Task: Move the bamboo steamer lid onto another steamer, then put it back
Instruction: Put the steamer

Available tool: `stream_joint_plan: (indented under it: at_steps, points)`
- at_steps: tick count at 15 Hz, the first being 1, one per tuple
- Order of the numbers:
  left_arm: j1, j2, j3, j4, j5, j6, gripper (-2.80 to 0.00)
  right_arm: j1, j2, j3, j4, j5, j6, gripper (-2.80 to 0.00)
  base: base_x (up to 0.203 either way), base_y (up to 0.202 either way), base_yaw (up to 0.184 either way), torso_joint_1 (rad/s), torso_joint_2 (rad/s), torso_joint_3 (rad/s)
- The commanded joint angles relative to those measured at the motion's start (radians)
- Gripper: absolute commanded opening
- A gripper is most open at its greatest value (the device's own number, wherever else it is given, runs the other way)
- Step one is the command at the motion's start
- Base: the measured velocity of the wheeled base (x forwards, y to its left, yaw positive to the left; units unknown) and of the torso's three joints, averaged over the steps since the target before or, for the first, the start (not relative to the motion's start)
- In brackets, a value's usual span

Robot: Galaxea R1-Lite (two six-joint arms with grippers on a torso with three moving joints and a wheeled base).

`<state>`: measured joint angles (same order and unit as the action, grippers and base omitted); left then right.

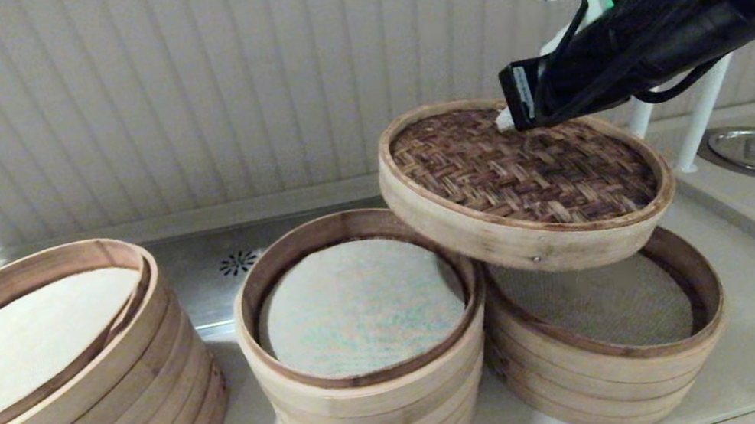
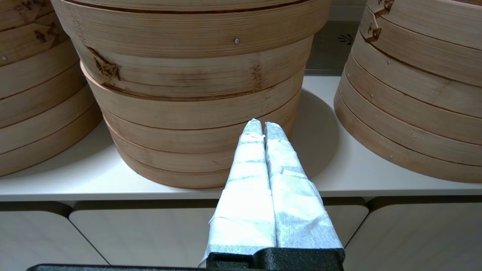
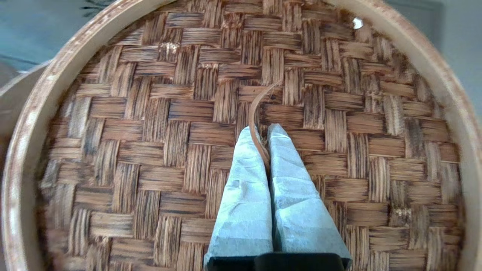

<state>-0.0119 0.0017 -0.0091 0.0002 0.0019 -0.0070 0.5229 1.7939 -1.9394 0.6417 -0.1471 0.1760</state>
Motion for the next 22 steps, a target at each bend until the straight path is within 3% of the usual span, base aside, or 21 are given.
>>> stream_joint_plan:
  at_steps: [1,9,15,22]
  points:
    - [0.0,0.0,0.0,0.0,0.001,-0.002,-2.8,0.044,0.04,-0.01,-0.012,-0.004,-0.002,-2.8,0.0,0.0,0.0,0.0,0.0,0.0]
    - [0.0,0.0,0.0,0.001,0.001,-0.001,-2.8,0.124,0.105,-0.01,-0.166,0.001,-0.083,-2.8,0.0,0.0,0.0,0.0,0.0,0.0]
    - [0.0,0.0,0.0,0.001,0.001,-0.001,-2.8,0.173,0.166,-0.01,-0.264,0.01,-0.087,-2.8,0.0,0.0,0.0,0.0,0.0,0.0]
    - [0.0,0.0,0.0,0.0,0.0,-0.001,-2.8,0.185,0.202,-0.01,-0.344,0.117,-0.13,-2.8,0.0,0.0,0.0,0.0,0.0,0.0]
